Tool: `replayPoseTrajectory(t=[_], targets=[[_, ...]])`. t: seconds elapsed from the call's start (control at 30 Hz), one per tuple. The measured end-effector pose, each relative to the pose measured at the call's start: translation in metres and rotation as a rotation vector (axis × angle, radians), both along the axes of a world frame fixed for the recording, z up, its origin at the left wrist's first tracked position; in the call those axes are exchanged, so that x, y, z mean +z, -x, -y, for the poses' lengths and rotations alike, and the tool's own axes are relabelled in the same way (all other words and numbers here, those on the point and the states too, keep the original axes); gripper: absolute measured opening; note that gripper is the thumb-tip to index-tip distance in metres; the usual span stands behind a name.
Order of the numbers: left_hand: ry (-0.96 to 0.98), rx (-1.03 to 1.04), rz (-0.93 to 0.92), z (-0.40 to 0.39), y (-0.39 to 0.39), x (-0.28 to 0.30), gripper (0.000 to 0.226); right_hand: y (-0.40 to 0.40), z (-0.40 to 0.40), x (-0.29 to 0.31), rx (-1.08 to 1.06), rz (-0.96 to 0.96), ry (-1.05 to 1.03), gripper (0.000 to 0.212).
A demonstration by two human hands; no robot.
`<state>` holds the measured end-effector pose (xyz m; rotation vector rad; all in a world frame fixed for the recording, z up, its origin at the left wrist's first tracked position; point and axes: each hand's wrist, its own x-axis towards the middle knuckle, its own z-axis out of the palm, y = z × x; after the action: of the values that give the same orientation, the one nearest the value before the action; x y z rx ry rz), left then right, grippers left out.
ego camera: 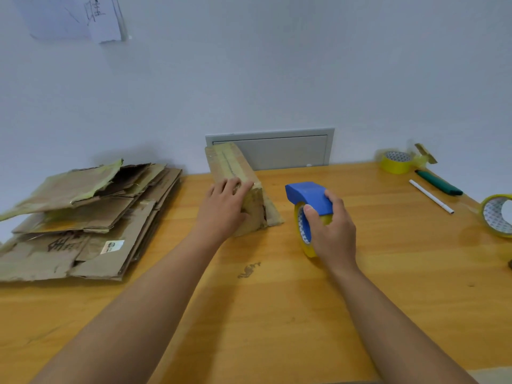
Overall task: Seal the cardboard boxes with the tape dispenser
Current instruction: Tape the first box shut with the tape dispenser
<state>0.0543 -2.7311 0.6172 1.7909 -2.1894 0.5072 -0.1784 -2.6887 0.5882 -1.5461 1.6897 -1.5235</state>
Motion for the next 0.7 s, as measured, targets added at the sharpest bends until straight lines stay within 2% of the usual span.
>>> replayPoseTrajectory(t=[0.2, 0.37, 0.53, 0.7], targets=[[0.065, 0.048, -0.019, 0.002, 0.01, -0.01, 0.084, 0.001, -0.002, -0.01, 0.007, -0.086, 0.044, 0.049], [0.15, -0.018, -0.14, 0.003, 0.01, -0.008, 0.049, 0.0, -0.005, -0.013, -0.016, -0.111, 0.06, 0.05], [0.146, -0.051, -0.185, 0.002, 0.006, -0.006, 0.05, -0.004, -0.004, -0.014, -0.039, -0.108, 0.06, 0.049], [0.13, -0.082, -0.276, -0.003, 0.007, 0.002, 0.033, -0.006, -0.001, -0.009, -0.024, -0.078, 0.036, 0.047]])
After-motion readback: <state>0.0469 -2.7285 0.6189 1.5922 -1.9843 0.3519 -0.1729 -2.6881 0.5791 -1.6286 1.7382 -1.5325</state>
